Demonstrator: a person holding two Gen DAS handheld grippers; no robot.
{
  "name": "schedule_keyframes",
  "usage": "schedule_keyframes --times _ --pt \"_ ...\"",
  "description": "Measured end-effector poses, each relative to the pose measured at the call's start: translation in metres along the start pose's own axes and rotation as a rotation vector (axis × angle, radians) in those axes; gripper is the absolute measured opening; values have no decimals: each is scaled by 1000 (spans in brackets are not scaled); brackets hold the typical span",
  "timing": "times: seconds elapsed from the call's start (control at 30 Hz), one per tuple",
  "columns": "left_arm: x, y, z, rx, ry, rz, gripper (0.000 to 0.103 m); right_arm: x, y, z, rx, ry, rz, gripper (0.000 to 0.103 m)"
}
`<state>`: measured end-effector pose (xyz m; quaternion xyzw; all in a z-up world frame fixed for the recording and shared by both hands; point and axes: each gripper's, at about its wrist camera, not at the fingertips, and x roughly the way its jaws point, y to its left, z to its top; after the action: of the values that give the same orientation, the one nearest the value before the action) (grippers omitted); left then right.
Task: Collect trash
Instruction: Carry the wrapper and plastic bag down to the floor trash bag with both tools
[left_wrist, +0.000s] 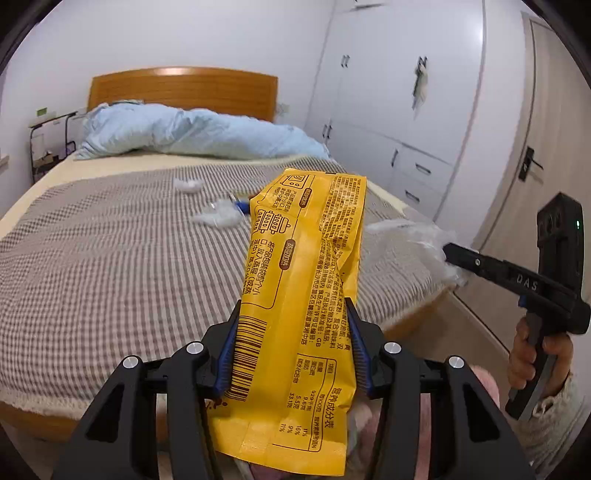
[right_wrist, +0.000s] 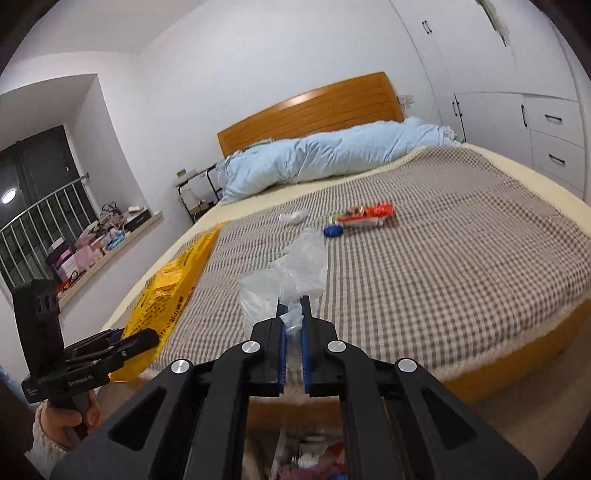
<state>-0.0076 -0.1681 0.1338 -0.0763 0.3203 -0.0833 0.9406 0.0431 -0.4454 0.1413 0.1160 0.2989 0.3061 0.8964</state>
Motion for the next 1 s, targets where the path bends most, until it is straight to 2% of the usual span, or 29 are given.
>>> schedule_keyframes --times 0.23,0.6,0.77,1.0 --pt "-1 -11 -43 42 79 -5 48 -7 0 -42 14 89 1 7" --pt "9 -16 -107 36 215 -33 48 -1 -14 -103 72 234 -11 7" --pt "27 -13 -128 16 277 -38 48 22 -25 -141 105 347 -33 7" --pt "67 -8 -179 -6 349 -47 48 63 -49 -190 159 475 -75 7"
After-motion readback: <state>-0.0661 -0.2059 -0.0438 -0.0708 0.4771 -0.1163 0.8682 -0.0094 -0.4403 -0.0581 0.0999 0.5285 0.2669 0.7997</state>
